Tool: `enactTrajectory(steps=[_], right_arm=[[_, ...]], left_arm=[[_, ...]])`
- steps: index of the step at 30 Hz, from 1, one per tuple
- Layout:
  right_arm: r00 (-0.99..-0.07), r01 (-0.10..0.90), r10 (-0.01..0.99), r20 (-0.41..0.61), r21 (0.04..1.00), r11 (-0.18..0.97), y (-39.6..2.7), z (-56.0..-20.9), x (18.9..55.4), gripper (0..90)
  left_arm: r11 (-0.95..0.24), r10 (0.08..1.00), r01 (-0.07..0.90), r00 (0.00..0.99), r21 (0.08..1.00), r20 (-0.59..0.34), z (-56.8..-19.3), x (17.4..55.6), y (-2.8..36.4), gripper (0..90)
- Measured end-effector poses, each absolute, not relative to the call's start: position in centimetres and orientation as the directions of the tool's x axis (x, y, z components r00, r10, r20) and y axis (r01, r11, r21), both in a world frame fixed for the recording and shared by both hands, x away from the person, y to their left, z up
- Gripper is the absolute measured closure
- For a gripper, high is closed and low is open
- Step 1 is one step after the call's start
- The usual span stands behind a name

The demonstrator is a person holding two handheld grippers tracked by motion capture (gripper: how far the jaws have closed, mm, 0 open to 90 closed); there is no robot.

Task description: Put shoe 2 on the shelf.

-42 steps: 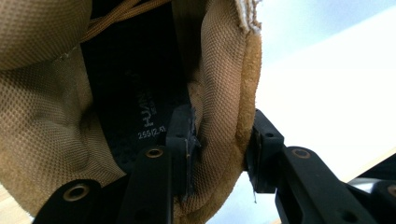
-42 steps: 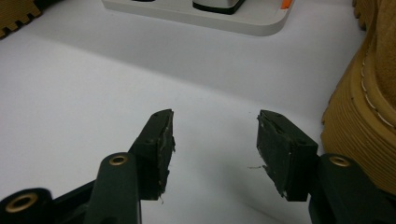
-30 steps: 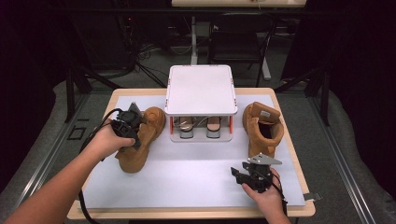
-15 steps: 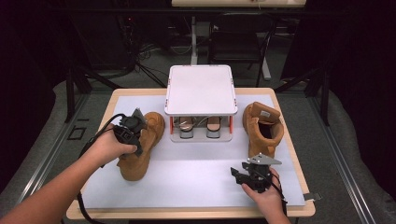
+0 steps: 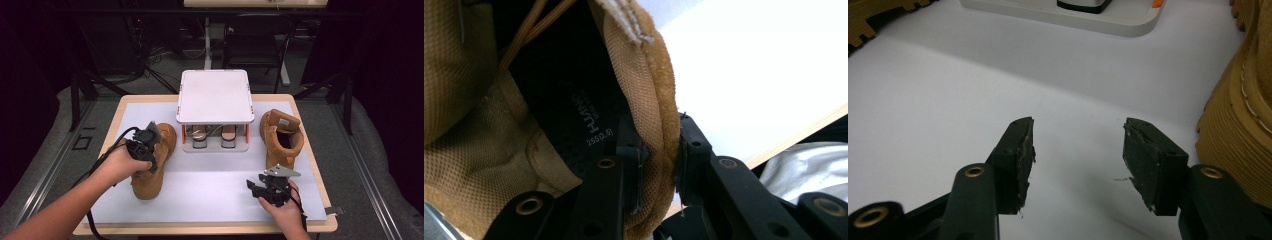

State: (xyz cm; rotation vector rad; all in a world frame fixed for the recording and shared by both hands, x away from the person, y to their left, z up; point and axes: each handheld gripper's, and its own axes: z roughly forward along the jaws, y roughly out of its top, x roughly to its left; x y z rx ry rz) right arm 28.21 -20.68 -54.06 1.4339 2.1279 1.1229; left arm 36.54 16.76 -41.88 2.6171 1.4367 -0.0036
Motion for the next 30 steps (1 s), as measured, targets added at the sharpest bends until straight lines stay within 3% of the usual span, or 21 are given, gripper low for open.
enactTrajectory(steps=[14, 30], right_arm=[[-0.434, 0.636, 0.889, 0.148, 0.749, 0.185, -20.8, -53.8, 28.2, 47.0], [-0.455, 0.673, 0.877, 0.156, 0.705, 0.224, -20.0, -51.9, 28.6, 47.8]], left_arm=[[-0.51, 0.841, 0.845, 0.529, 0.162, -0.113, -41.8, 36.4, 17.1, 70.5], [-0.458, 0.87, 0.867, 0.483, 0.197, -0.102, -37.8, 35.8, 19.8, 62.8]])
